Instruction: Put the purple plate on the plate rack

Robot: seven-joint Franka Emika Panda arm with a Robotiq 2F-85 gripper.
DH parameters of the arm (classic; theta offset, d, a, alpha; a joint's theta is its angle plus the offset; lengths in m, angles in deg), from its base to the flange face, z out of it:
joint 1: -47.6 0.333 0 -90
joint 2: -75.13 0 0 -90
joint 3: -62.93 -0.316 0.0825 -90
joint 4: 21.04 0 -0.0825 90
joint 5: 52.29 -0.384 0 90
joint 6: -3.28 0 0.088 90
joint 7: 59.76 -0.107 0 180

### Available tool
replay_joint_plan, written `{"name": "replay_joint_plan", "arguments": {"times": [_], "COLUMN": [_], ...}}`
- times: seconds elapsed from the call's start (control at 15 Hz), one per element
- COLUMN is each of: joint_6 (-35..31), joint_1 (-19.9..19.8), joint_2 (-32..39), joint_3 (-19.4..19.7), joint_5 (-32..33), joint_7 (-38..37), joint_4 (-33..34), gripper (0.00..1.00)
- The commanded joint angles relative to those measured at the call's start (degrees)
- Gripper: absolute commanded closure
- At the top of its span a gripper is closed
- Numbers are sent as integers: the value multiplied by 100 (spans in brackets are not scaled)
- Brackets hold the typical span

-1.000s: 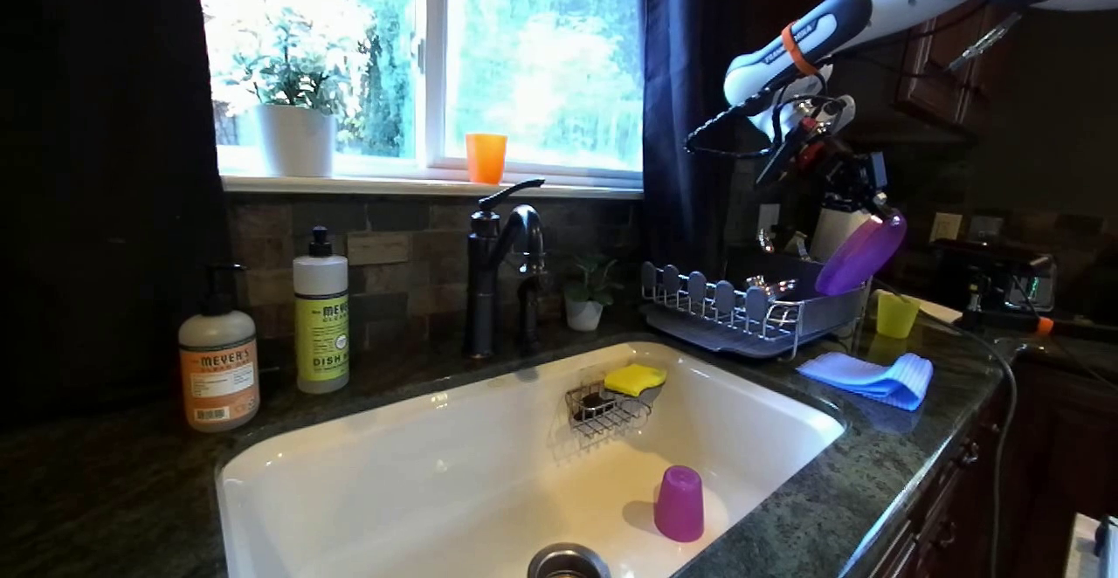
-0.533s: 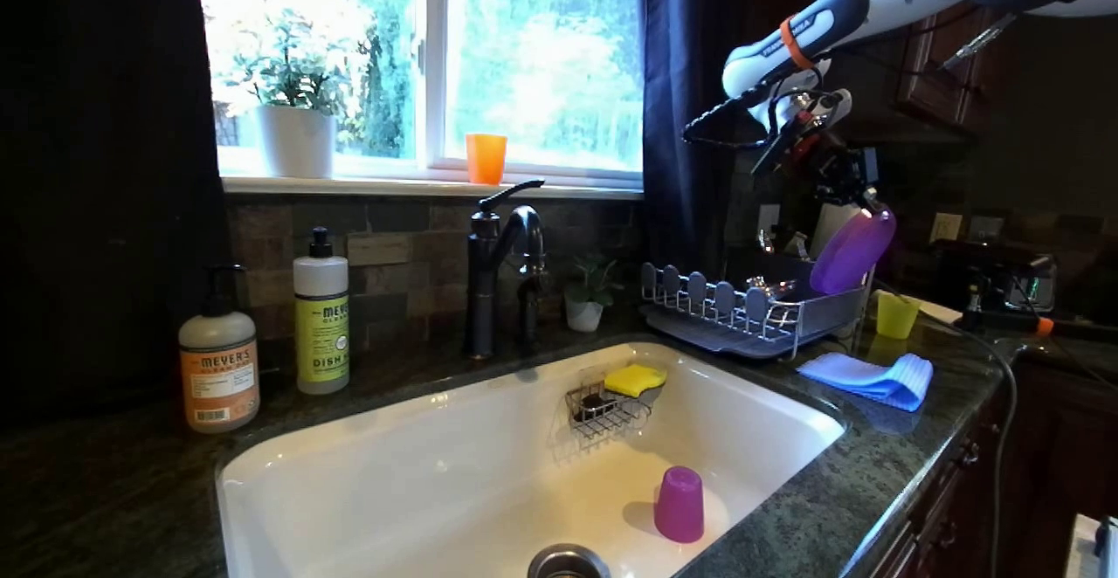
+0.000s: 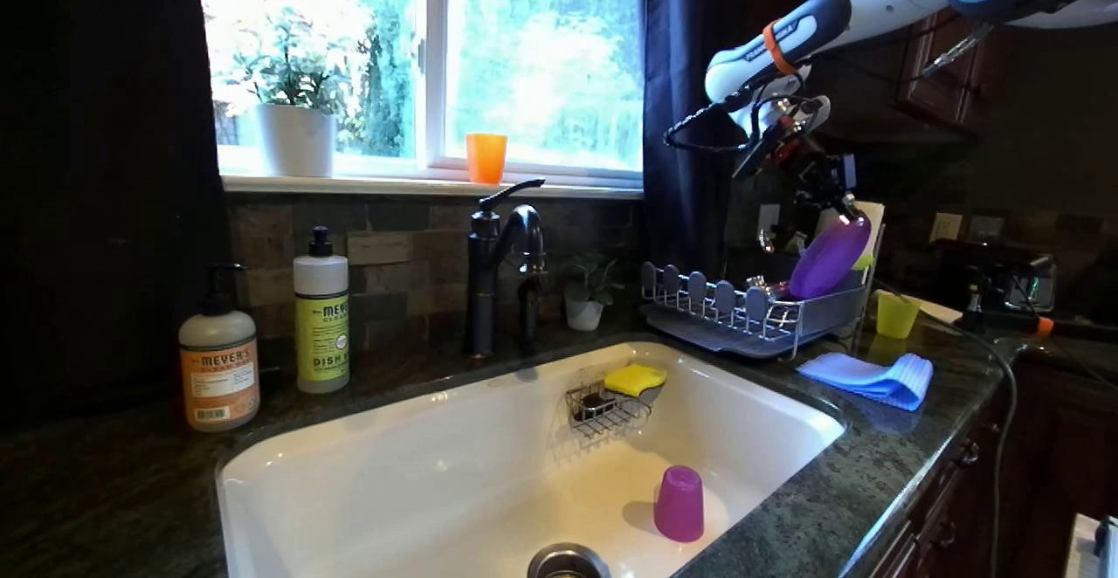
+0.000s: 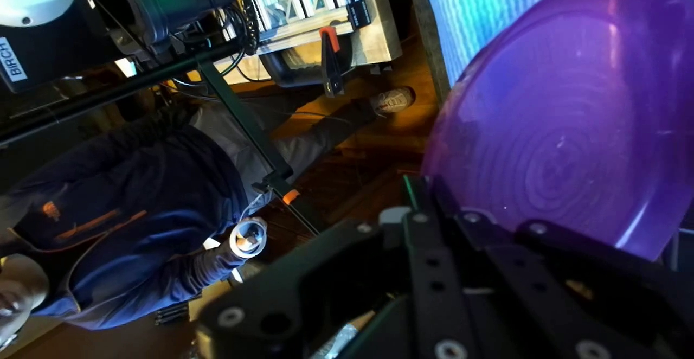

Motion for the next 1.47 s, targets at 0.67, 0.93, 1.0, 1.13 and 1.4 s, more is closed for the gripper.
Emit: {"name": "replay_joint_plan", "arguments": {"times": [0.67, 0.93, 1.0, 1.13, 1.4], "joint_6": [43, 52, 34, -10, -141], "joint_1": [-103, -104, -85, -57, 44], "joint_2": [499, 469, 406, 278, -139], "joint_3": [120, 139, 146, 162, 251], "joint_5": [-117, -99, -73, -30, 134], "joint_7": [271, 257, 237, 197, -104], "joint_4": [294, 336, 343, 405, 686], "gripper": [69, 42, 33, 19, 0]}}
